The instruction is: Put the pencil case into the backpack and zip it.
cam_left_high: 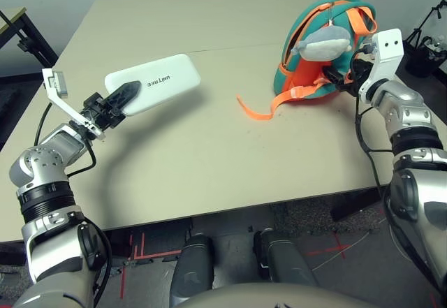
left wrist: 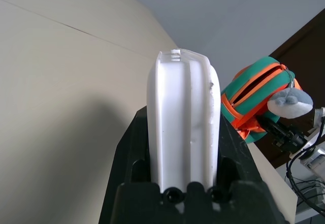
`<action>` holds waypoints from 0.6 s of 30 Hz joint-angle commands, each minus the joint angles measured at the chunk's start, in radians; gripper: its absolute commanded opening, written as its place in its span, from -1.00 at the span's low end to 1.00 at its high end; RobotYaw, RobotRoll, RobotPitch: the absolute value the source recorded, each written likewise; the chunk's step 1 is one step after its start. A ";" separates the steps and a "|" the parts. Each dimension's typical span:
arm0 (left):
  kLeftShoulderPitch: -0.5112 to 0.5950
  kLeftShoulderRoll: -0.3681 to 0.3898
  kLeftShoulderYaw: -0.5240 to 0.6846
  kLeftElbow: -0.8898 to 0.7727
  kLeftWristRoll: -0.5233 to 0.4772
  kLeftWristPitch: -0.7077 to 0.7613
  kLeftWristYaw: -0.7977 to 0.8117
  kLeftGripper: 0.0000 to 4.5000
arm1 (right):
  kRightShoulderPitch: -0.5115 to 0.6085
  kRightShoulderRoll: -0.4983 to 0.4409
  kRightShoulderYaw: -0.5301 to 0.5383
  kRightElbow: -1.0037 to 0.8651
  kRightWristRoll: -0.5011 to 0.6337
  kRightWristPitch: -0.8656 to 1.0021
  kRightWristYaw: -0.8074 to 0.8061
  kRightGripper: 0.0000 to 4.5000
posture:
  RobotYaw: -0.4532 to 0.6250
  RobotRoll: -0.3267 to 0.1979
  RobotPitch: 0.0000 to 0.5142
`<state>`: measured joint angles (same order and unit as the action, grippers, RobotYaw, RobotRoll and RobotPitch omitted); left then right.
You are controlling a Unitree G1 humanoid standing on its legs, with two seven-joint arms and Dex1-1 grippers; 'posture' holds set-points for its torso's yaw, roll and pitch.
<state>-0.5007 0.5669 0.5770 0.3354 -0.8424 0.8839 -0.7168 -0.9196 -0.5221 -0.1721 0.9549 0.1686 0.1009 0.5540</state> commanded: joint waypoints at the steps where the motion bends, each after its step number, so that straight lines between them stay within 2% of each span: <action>1: -0.011 0.006 0.002 -0.002 -0.019 -0.004 -0.006 -0.43 | 0.005 0.004 -0.016 0.017 0.008 -0.004 0.001 -0.13 | -0.23 0.25 -0.74; 6: -0.012 0.008 0.003 -0.005 -0.020 0.000 -0.003 -0.43 | 0.008 0.008 -0.016 0.006 0.015 -0.002 0.002 -0.91 | -0.23 0.25 -0.74; 13: -0.023 0.015 0.001 0.009 -0.013 -0.007 -0.006 -0.43 | 0.026 0.018 -0.028 -0.099 0.056 0.031 0.032 -0.95 | -0.24 0.25 -0.74; 18: -0.037 0.021 -0.006 0.027 -0.007 -0.014 -0.010 -0.43 | 0.076 0.033 -0.027 -0.313 0.124 0.111 0.095 -0.95 | -0.25 0.25 -0.74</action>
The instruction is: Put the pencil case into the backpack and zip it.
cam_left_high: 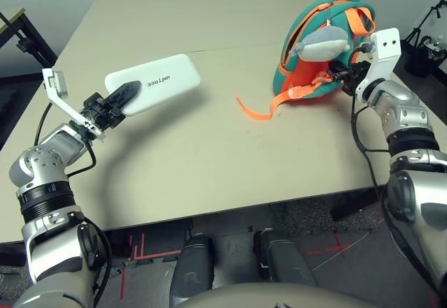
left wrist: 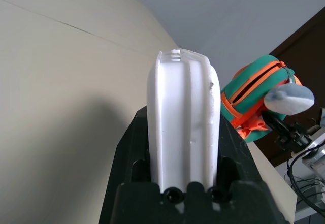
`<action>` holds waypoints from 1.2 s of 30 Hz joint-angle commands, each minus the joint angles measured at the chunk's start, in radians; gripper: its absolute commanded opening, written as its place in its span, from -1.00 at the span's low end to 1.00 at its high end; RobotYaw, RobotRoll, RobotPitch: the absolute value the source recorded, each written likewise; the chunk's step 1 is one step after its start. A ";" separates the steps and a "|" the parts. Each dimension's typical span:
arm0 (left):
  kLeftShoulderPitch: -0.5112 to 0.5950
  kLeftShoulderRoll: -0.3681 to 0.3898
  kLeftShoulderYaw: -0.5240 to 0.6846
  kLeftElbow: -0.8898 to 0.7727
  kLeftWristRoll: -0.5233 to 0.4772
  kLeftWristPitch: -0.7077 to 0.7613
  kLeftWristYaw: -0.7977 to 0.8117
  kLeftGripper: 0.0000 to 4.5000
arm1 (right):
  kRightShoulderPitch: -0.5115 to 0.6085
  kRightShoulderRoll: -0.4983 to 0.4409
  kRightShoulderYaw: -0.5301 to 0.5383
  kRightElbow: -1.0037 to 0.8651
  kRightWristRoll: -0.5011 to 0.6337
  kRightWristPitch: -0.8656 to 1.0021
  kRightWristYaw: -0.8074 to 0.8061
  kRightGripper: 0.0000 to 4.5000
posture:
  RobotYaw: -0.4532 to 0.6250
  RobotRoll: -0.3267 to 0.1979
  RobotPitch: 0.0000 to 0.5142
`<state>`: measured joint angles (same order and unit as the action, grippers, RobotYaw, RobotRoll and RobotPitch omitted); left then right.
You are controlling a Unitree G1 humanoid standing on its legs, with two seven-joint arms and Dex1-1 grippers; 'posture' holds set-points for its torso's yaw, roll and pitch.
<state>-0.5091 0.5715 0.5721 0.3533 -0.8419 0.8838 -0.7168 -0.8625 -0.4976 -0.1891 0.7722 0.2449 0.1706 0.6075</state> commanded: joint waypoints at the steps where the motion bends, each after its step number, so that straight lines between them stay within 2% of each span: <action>1: -0.032 0.017 -0.005 0.012 -0.004 -0.016 -0.011 -0.43 | 0.033 0.012 -0.005 -0.191 0.066 0.069 0.058 -0.95 | -0.25 0.25 -0.74; 6: -0.052 0.021 -0.021 0.036 0.009 -0.028 -0.019 -0.43 | 0.082 0.019 0.016 -0.459 0.151 0.197 0.117 -0.95 | -0.28 0.25 -0.73; 11: -0.063 0.028 -0.033 0.053 0.006 -0.026 -0.031 -0.43 | 0.111 0.027 0.027 -0.634 0.209 0.303 0.122 -0.95 | -0.29 0.25 -0.71; 19: -0.075 0.042 -0.047 0.076 0.012 -0.036 -0.041 -0.43 | 0.156 0.064 0.026 -0.817 0.268 0.437 0.085 -0.95 | -0.30 0.25 -0.69; 30: -0.096 0.117 -0.056 0.050 0.008 -0.017 -0.085 -0.43 | 0.298 0.155 0.020 -1.084 0.397 0.617 -0.039 -0.95 | -0.30 0.25 -0.70; 36: -0.107 0.156 -0.082 0.015 0.002 0.001 -0.130 -0.43 | 0.339 0.144 0.009 -1.161 0.472 0.673 -0.049 -0.95 | -0.31 0.25 -0.72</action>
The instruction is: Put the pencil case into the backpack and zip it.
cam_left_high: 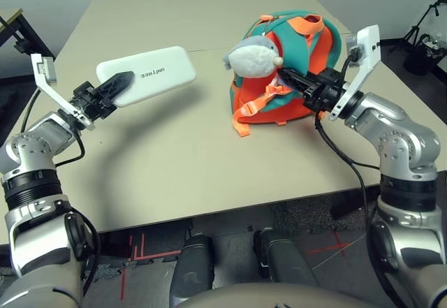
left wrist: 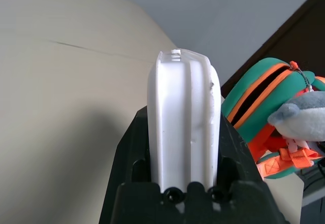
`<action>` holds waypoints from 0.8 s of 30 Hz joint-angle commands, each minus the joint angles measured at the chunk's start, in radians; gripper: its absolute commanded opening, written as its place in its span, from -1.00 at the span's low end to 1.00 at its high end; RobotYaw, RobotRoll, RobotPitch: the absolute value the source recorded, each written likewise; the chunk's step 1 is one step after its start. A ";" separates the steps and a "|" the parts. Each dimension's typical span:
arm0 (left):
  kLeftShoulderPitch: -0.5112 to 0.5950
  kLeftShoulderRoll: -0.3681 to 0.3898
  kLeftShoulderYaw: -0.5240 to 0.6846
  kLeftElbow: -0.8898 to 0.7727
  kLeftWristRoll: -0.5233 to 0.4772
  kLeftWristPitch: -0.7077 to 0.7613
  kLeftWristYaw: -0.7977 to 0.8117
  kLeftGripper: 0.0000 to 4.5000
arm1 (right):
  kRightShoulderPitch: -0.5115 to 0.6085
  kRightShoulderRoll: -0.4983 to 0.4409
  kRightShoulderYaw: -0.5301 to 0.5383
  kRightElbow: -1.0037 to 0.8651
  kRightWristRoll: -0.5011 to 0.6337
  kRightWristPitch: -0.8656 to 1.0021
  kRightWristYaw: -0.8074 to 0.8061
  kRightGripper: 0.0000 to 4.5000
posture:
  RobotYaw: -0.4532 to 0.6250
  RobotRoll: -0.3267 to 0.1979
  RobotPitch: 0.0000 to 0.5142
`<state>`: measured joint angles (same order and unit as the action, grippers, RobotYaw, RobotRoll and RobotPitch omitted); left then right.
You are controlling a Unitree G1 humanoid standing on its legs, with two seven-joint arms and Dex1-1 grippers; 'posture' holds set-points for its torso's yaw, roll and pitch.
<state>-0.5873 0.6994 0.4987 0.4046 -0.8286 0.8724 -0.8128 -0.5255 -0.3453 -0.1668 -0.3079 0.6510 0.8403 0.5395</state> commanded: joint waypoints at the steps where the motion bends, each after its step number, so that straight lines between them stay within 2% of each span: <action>1: -0.033 0.035 -0.011 -0.043 -0.014 0.017 -0.042 -0.43 | 0.019 -0.021 -0.009 -0.083 0.068 0.007 0.029 -0.95 | -0.31 0.25 -0.72; 6: -0.094 0.061 0.002 -0.092 -0.070 0.071 -0.074 -0.43 | 0.083 -0.080 0.019 -0.081 0.076 0.008 0.080 -0.95 | -0.30 0.25 -0.73; 12: -0.138 0.120 -0.051 -0.165 -0.075 0.102 -0.155 -0.43 | 0.136 -0.120 0.057 -0.064 0.052 -0.017 0.120 -0.95 | -0.30 0.25 -0.73; 24: -0.223 0.166 -0.255 -0.112 0.043 0.038 -0.351 -0.43 | 0.172 -0.143 0.065 -0.057 0.043 -0.048 0.128 -0.95 | -0.31 0.25 -0.72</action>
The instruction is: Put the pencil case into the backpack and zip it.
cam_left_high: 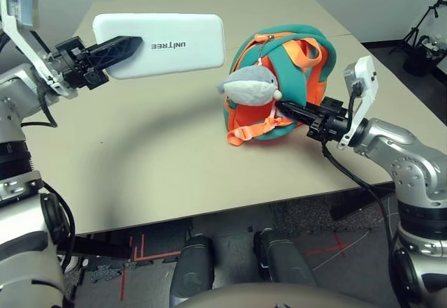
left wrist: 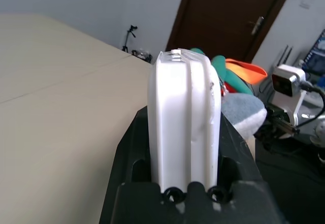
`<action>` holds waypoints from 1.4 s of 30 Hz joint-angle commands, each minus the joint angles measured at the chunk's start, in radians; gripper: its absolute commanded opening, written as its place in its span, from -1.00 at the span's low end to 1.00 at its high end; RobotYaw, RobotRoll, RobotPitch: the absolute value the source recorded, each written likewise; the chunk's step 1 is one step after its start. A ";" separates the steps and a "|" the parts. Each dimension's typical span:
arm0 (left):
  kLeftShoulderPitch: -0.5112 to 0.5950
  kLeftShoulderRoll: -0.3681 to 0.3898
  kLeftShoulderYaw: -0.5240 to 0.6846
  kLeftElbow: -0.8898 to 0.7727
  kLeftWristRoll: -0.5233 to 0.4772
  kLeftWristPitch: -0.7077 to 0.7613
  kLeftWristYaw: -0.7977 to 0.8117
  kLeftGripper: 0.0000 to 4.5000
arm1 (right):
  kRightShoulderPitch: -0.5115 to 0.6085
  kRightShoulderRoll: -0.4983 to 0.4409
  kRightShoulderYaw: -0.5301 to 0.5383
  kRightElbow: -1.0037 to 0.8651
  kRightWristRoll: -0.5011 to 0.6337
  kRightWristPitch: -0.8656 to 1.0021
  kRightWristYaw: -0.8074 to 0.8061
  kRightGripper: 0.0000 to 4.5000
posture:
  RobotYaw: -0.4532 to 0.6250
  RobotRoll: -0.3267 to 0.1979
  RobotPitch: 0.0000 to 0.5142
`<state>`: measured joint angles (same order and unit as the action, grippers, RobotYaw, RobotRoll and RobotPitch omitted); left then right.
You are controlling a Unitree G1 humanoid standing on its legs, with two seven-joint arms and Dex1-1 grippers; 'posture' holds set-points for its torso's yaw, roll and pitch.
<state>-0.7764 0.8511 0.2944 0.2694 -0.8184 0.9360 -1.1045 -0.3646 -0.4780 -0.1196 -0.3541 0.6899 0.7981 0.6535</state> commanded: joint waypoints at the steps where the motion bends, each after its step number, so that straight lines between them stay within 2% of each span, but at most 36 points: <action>1: -0.046 0.013 -0.068 0.029 0.041 -0.028 -0.075 -0.43 | 0.012 -0.011 0.018 -0.012 0.005 -0.006 0.014 -0.95 | -0.32 0.25 -0.72; 7: -0.116 -0.015 -0.167 0.071 0.114 -0.066 -0.123 -0.43 | 0.015 -0.016 0.014 -0.020 0.009 -0.009 0.008 -0.95 | -0.34 0.25 -0.71; 14: -0.193 -0.090 -0.245 0.110 0.192 -0.123 -0.149 -0.43 | 0.016 -0.013 0.013 -0.025 0.012 -0.013 0.001 -0.95 | -0.36 0.25 -0.73; 21: -0.252 -0.172 -0.338 0.184 0.330 -0.302 -0.176 -0.43 | 0.013 -0.005 0.018 -0.023 0.007 -0.021 -0.003 -0.95 | -0.37 0.25 -0.76; 28: -0.284 -0.289 -0.353 0.269 0.419 -0.473 -0.144 -0.43 | 0.015 -0.002 0.024 -0.028 0.004 -0.027 -0.009 -0.95 | -0.39 0.25 -0.76; 37: -0.282 -0.402 -0.361 0.324 0.483 -0.568 -0.111 -0.43 | 0.014 -0.008 0.027 -0.025 -0.001 -0.035 -0.012 -0.95 | -0.40 0.25 -0.77; 41: -0.285 -0.423 -0.357 0.357 0.513 -0.607 -0.092 -0.43 | 0.012 -0.009 0.029 -0.026 -0.001 -0.035 -0.012 -0.95 | -0.41 0.25 -0.77; 42: -0.287 -0.424 -0.358 0.365 0.523 -0.616 -0.088 -0.28 | 0.011 -0.010 0.030 -0.026 -0.001 -0.035 -0.012 -0.95 | -0.41 0.25 -0.77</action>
<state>-1.0407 0.4277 -0.0620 0.6188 -0.3124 0.3502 -1.2023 -0.3514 -0.4842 -0.1019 -0.3561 0.6867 0.7663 0.6392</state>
